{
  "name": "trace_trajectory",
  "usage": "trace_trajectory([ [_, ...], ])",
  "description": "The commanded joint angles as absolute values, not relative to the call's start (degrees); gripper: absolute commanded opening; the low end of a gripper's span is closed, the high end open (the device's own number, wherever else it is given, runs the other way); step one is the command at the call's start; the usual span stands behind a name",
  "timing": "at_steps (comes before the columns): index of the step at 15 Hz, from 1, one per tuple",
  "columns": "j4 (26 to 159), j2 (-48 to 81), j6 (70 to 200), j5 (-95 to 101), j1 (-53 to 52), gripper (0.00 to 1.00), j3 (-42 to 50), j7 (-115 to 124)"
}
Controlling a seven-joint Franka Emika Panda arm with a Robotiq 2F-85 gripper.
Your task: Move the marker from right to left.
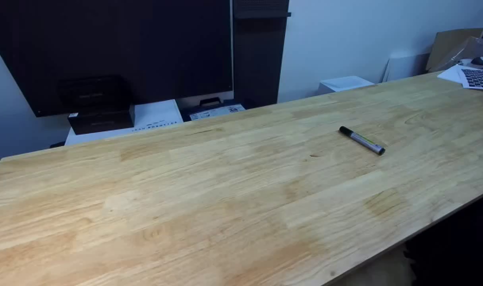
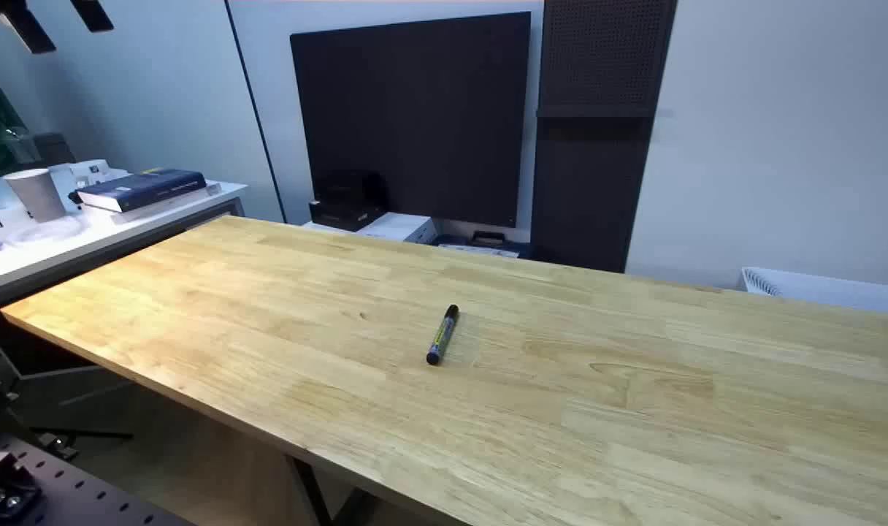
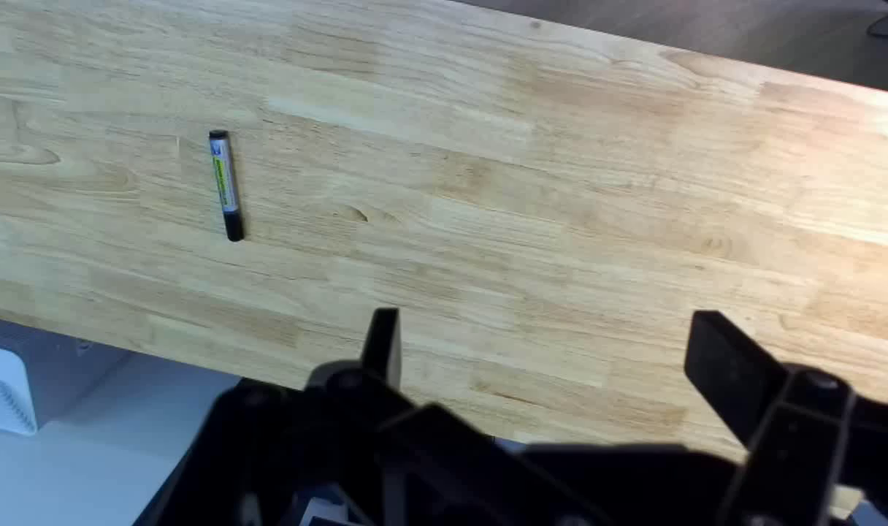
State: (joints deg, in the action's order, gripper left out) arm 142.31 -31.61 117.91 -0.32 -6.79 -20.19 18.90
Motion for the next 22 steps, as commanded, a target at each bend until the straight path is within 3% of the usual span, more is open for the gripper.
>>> trace_trajectory([
  [1, 142.2, -31.4, 117.8, 0.4, -8.0, 1.00, -19.2, 19.5],
  [13, 142.2, -31.2, 118.7, 0.4, -7.9, 1.00, -18.7, 19.1],
  [22, 148.1, -19.6, 139.0, -6.0, -6.6, 1.00, -0.6, -6.3],
])
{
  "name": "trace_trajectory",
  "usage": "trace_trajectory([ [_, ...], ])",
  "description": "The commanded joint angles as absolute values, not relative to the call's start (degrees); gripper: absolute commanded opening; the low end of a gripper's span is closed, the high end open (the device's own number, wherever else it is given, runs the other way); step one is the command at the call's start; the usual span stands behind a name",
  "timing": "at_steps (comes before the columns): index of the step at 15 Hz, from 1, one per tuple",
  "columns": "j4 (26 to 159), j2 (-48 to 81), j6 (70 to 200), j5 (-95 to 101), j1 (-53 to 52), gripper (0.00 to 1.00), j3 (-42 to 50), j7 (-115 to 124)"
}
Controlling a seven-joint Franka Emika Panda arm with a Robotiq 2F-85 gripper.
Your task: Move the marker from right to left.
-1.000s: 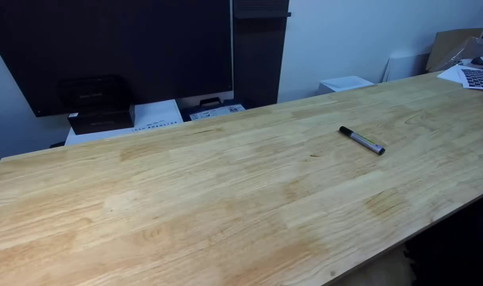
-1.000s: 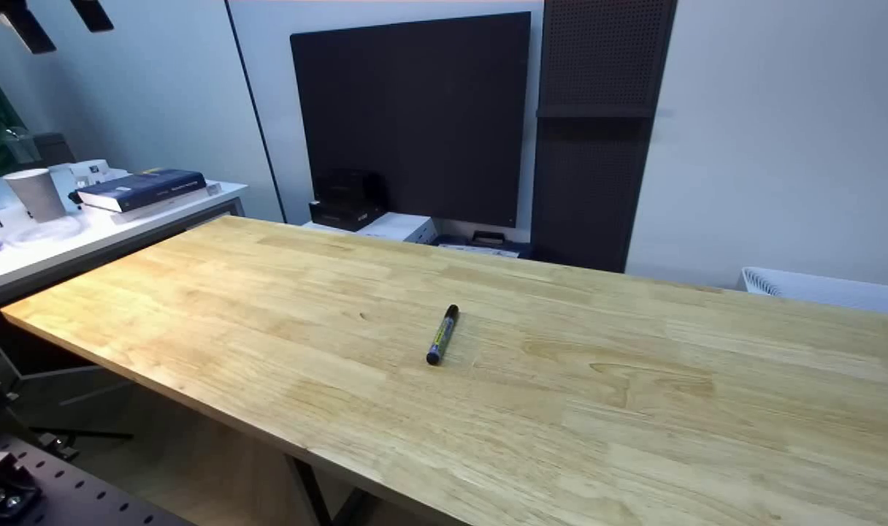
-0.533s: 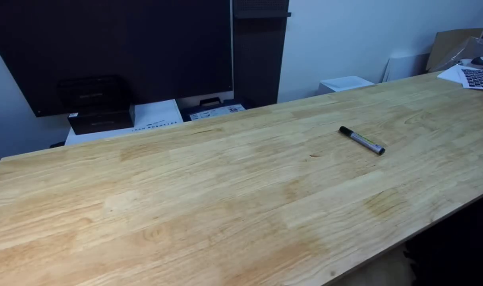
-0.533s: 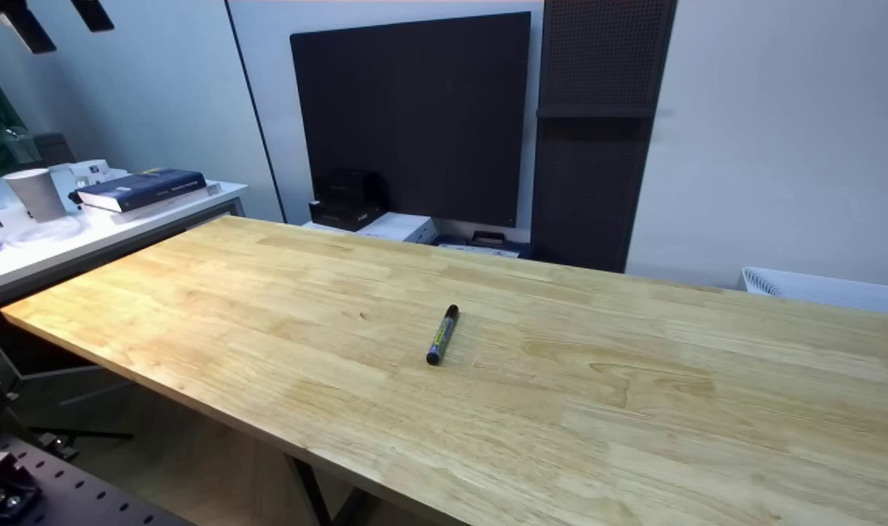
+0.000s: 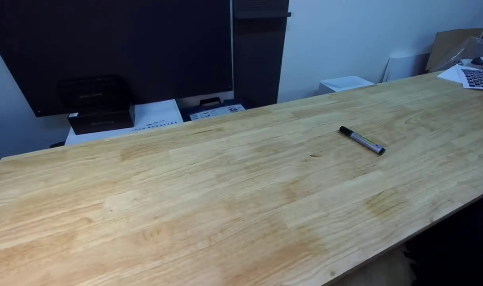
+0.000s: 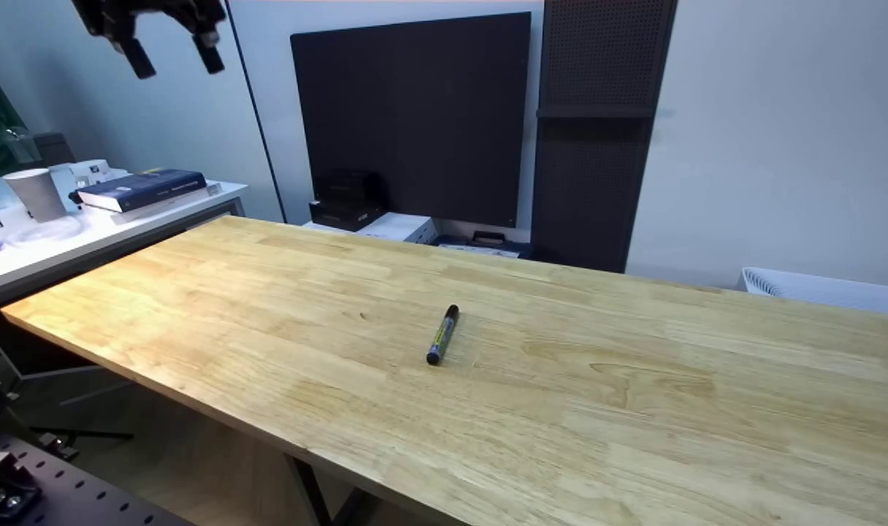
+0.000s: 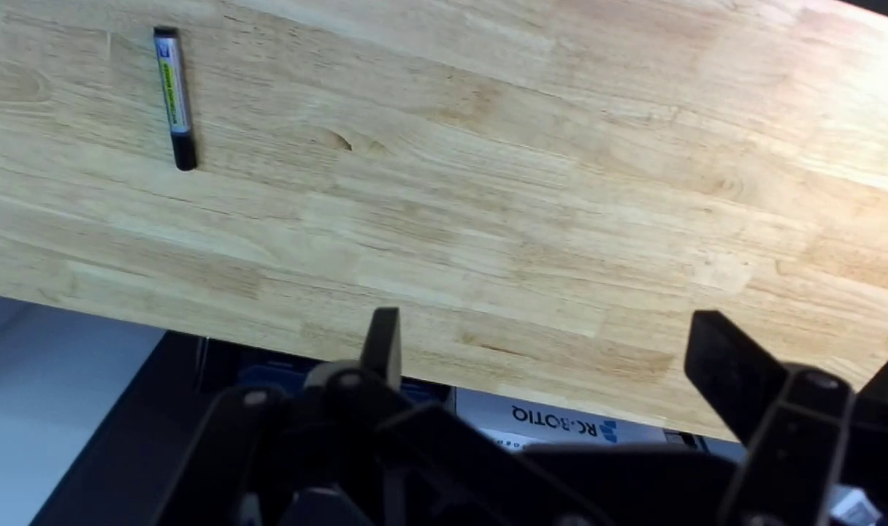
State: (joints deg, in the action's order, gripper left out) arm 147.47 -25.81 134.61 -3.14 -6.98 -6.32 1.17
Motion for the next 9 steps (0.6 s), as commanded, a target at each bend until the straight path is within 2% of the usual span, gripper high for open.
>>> trace_trajectory([
  [1, 147.9, -16.6, 140.1, -6.0, -5.3, 1.00, 1.3, -8.3],
  [5, 143.9, -6.0, 140.1, -4.8, 0.2, 1.00, 6.6, -11.0],
  [6, 147.8, -11.1, 140.9, -5.1, -0.9, 1.00, 5.0, -11.3],
  [9, 145.5, -6.4, 141.0, -4.9, 1.4, 1.00, 6.1, -11.8],
])
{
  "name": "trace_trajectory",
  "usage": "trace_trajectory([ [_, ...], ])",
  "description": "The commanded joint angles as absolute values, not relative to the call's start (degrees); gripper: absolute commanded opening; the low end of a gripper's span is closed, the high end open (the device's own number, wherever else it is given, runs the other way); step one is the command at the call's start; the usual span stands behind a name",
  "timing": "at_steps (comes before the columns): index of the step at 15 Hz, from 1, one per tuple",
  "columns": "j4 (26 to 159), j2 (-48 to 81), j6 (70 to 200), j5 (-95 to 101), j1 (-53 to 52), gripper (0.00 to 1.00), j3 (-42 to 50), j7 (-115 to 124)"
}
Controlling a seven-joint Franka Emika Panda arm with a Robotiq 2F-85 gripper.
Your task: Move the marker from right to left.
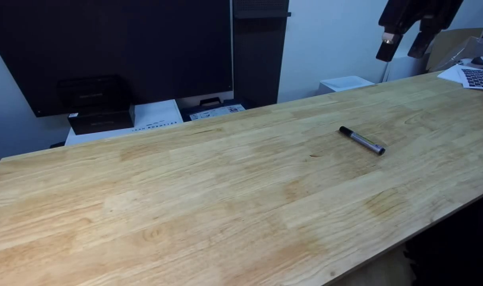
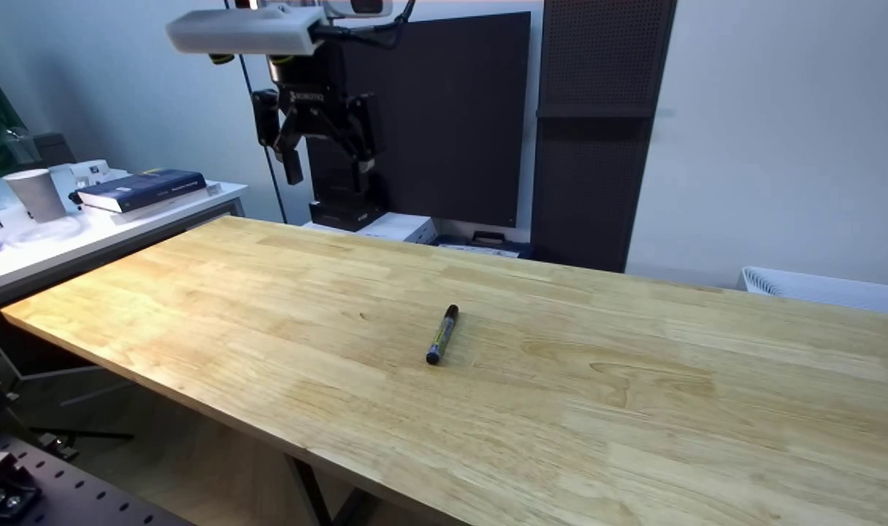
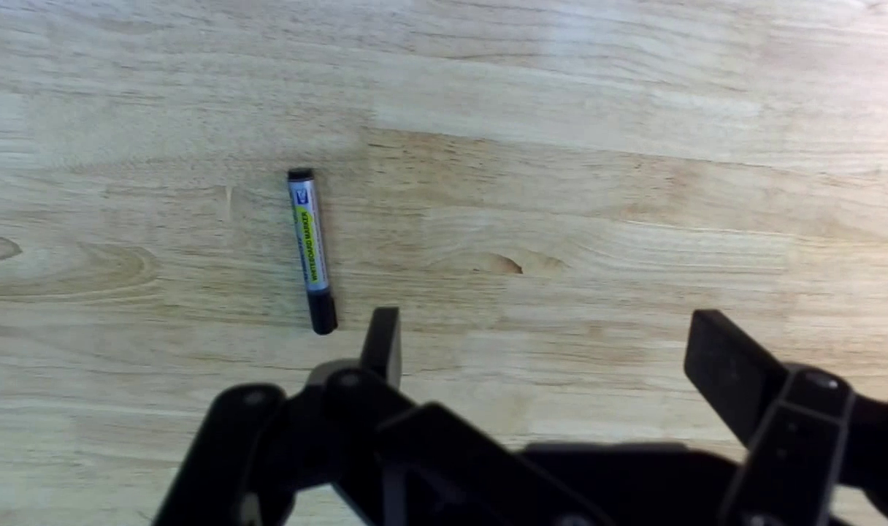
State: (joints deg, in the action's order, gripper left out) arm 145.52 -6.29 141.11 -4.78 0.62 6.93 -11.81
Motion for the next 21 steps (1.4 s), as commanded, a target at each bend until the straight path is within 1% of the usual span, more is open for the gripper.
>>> trace_trajectory([
  [1, 145.1, -6.0, 140.9, -4.9, 1.4, 1.00, 6.0, -11.8],
  [2, 145.8, -6.1, 143.2, -3.3, 1.3, 1.00, 5.3, -9.8],
  [4, 145.8, -3.1, 151.6, 0.8, 2.2, 1.00, 4.7, -5.3],
  [6, 144.9, 2.0, 160.7, 7.7, 3.9, 1.00, 4.9, 0.0],
  [8, 143.1, 7.7, 165.6, 12.2, 4.9, 1.00, 6.2, 4.2],
  [12, 138.6, 18.0, 165.5, 5.2, 6.0, 1.00, 6.5, 0.6],
  [15, 133.9, 24.4, 164.0, 3.5, 7.2, 1.00, 7.0, -0.4],
  [21, 124.3, 33.7, 158.6, 1.9, 10.6, 1.00, 5.9, -4.2],
])
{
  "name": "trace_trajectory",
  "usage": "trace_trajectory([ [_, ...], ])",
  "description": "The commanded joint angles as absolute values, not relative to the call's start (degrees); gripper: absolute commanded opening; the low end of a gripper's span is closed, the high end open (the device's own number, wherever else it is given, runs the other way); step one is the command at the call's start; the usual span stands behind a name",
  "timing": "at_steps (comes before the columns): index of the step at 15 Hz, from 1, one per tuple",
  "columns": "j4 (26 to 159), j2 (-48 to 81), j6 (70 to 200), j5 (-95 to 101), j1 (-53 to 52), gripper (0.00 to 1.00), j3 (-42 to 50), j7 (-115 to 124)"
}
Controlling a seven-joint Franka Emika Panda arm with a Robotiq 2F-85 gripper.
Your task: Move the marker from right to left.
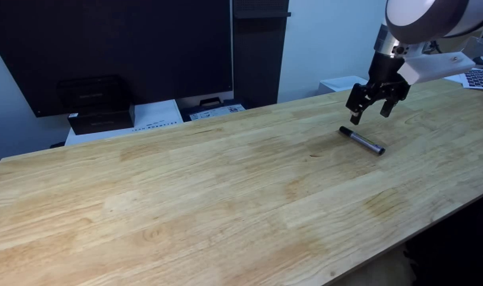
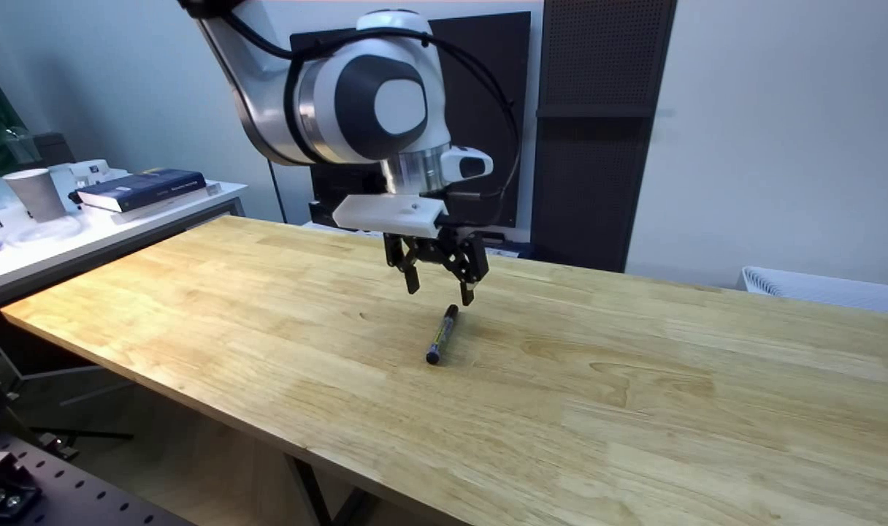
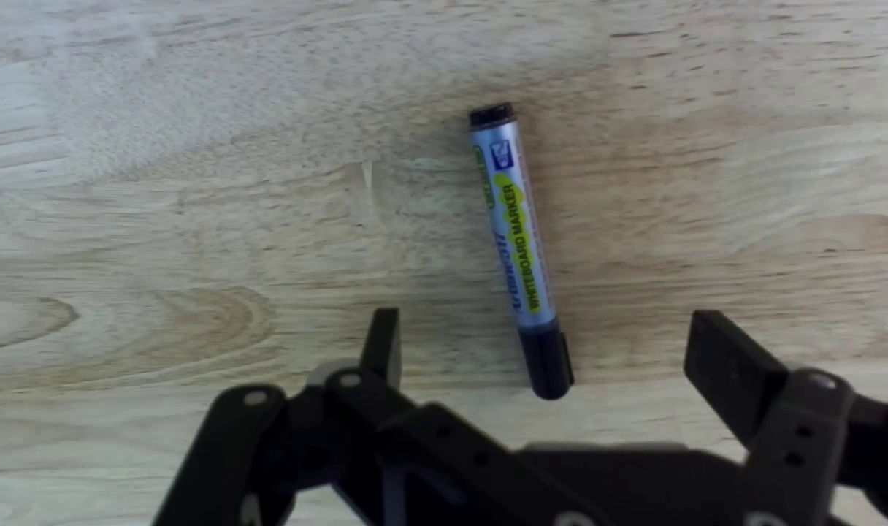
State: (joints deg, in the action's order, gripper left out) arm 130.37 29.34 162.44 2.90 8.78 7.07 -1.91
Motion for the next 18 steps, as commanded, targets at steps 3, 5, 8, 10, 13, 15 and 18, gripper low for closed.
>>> trace_trajectory([
  [3, 121.9, 36.5, 156.4, 2.7, 10.8, 1.00, 6.3, -6.1],
  [5, 124.1, 35.2, 157.4, 2.5, 10.3, 1.00, 6.7, -5.4],
  [8, 122.9, 36.6, 156.2, 2.7, 10.4, 1.00, 7.0, -5.5],
  [10, 123.0, 36.6, 158.3, 3.0, 9.6, 1.00, 6.8, -5.5],
  [13, 122.2, 38.0, 159.8, 1.9, 10.1, 1.00, 4.6, -6.2],
  [15, 121.8, 38.5, 159.8, 1.2, 10.9, 1.00, 3.0, -7.1],
  [18, 121.2, 39.3, 159.5, 0.5, 11.6, 1.00, 1.7, -7.7],
])
